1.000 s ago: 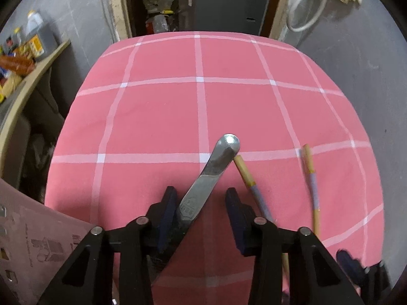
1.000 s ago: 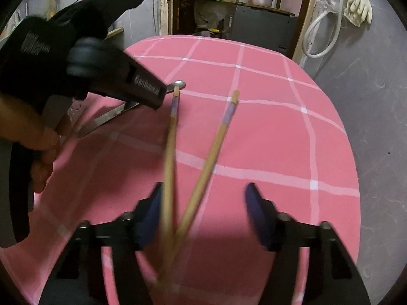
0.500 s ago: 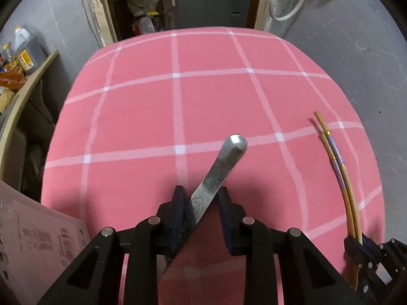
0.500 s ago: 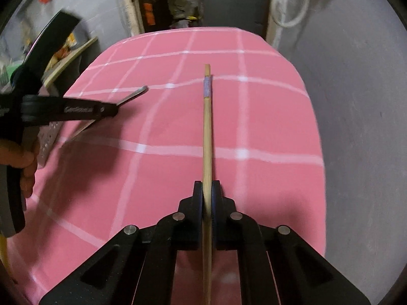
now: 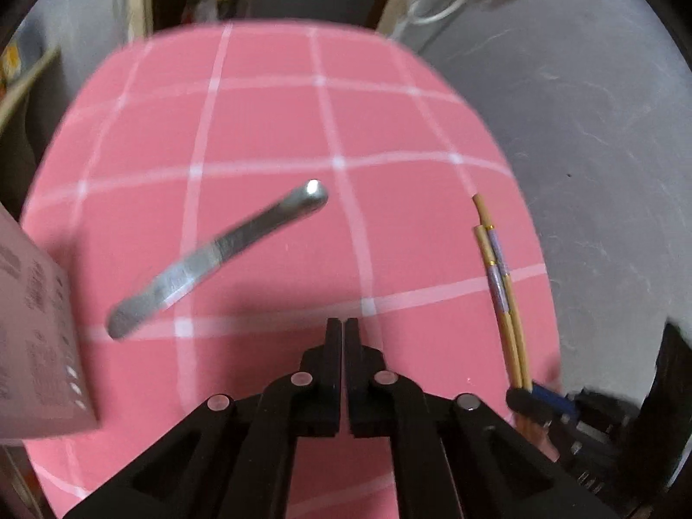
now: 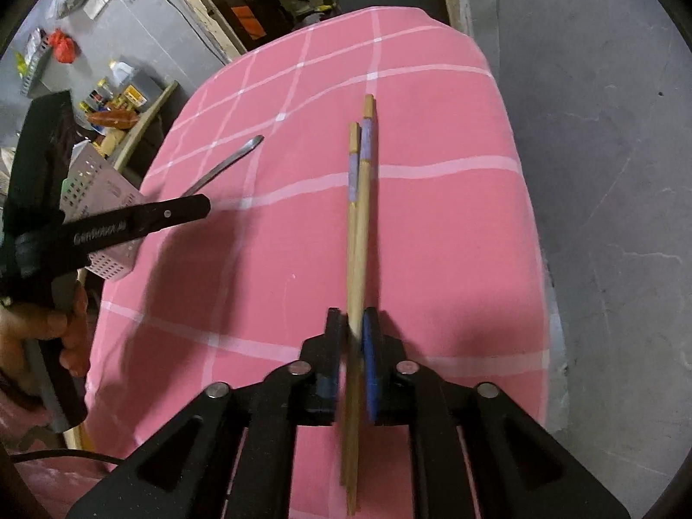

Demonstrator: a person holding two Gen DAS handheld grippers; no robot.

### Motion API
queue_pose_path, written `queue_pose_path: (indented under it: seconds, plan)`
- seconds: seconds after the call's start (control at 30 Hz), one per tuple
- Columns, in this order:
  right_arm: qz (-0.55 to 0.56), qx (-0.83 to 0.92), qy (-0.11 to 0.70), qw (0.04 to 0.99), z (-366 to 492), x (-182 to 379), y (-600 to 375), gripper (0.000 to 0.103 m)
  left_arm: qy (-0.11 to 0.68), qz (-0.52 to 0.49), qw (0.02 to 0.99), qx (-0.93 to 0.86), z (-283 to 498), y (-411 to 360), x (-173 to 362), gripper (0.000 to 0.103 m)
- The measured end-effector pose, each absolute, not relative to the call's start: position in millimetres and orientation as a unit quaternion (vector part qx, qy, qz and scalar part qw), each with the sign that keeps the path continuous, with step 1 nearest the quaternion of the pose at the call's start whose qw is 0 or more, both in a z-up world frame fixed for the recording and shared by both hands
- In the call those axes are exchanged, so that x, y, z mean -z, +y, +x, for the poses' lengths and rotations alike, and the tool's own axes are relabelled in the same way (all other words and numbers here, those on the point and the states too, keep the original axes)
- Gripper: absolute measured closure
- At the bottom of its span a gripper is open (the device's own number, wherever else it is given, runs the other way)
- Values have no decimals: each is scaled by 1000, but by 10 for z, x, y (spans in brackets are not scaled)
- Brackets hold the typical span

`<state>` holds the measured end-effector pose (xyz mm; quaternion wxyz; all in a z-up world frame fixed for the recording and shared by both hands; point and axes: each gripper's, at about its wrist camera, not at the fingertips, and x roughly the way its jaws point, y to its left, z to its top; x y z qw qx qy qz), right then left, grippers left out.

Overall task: Organize utensils
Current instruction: 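Grasp the steel knife blade with the left tool while the right tool holds the chopsticks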

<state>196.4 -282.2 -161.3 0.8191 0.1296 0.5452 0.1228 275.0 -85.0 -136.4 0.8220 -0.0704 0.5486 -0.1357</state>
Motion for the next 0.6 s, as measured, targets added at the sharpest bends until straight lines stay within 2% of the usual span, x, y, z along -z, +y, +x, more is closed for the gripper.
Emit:
queue_pose_path:
  seconds: [0.07,0.1,0.13,0.17,0.23,0.37,0.53,0.6]
  plan:
    - [131,-129,536,824,2057,1648,-2835,69,538,-50,830,135,2766,-824,1321,95]
    - [129,-131,531,827,2147,1719,-2841,67,539,-46,830,134,2813,-792,1322,92]
    - [125,-132,529,829,2231,1728,-2827,67,537,-44,832,129,2849,-764,1320,80]
    - [119,-132,527,831,2306,1731,-2820,67,530,-38,838,119,2897,-718,1310,63]
    - [109,-127,523,836,2467,1746,-2845,67,516,-29,850,105,2941,-644,1277,49]
    - [95,-110,519,843,2815,1773,-2841,67,516,4,851,97,3159,-549,1321,48]
    - [29,-94,534,840,3101,1759,-2563,67,558,52,822,100,3345,-646,1545,47]
    - [9,-89,530,843,3043,1745,-2505,72,567,49,817,96,3350,-648,1523,47]
